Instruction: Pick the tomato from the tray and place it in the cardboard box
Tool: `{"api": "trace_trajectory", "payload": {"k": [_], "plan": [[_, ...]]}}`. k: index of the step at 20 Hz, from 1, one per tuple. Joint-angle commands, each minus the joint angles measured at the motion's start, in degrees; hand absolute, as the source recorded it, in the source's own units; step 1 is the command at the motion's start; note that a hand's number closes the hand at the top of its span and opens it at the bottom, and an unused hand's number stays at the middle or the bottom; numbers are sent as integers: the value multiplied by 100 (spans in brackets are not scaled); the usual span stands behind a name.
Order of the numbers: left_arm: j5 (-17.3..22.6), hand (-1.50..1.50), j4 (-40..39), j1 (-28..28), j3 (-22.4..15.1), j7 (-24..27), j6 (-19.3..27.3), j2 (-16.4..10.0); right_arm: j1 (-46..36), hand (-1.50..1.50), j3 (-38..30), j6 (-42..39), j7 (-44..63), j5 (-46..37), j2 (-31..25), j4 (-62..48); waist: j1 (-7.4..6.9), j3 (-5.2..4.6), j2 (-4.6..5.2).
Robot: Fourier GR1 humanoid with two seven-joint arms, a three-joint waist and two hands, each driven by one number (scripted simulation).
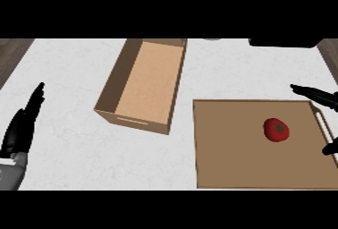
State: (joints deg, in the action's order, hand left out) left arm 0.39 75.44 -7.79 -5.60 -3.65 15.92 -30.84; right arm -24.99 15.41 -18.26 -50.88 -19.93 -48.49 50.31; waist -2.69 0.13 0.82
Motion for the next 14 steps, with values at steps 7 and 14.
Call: {"api": "trace_trajectory", "payload": {"k": [7, 14], "plan": [[-14, 0, -123, 44, 254, 161, -205, -32, -1206, -150, 1072, -361, -387, -1481, 360, -1174, 77, -9, -34], [-396, 0, 160, 2, 231, -309, -5, 246, -1590, -150, 1072, -28, -310, -2096, 863, -1787, 185, -9, -67]]}}
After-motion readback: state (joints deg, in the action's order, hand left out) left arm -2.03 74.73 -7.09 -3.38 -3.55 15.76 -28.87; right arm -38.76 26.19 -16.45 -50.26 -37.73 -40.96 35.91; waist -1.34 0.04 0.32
